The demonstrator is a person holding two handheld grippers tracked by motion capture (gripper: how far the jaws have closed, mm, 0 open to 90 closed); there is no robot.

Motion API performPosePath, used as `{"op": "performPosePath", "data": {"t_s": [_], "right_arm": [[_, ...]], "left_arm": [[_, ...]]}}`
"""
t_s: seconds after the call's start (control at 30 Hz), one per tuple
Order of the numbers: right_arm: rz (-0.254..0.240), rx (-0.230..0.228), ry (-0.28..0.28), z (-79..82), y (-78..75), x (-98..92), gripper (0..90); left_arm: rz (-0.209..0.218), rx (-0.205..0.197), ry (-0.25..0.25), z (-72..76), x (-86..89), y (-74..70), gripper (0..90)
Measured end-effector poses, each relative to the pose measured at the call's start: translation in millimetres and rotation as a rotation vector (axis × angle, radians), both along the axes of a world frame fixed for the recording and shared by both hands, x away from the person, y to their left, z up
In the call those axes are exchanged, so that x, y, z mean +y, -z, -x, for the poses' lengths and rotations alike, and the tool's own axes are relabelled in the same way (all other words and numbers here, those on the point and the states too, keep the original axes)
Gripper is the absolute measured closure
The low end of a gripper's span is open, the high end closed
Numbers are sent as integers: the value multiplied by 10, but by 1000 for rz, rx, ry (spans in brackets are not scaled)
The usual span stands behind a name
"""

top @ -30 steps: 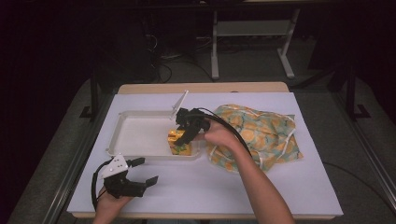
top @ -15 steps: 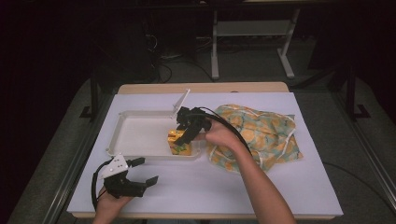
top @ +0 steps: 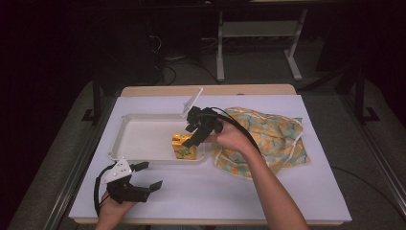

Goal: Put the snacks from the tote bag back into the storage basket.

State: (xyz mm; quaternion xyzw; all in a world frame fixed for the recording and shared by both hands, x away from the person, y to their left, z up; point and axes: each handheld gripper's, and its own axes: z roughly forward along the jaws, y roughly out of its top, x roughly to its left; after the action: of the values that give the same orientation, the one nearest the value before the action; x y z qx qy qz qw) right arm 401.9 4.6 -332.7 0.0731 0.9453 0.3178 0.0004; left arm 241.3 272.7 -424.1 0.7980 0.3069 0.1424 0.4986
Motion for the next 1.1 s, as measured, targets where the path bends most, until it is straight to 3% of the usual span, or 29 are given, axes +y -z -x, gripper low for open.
{"op": "performPosePath", "data": {"t_s": [0.73, 1.1], "right_arm": [[-46, -6, 37, 69, -105, -192, 335], [-73, -9, 78, 102, -129, -412, 319]], "left_arm": [[2, 2, 0, -2, -6, 6, 131], [-2, 2, 3, -6, -9, 10, 131]]}}
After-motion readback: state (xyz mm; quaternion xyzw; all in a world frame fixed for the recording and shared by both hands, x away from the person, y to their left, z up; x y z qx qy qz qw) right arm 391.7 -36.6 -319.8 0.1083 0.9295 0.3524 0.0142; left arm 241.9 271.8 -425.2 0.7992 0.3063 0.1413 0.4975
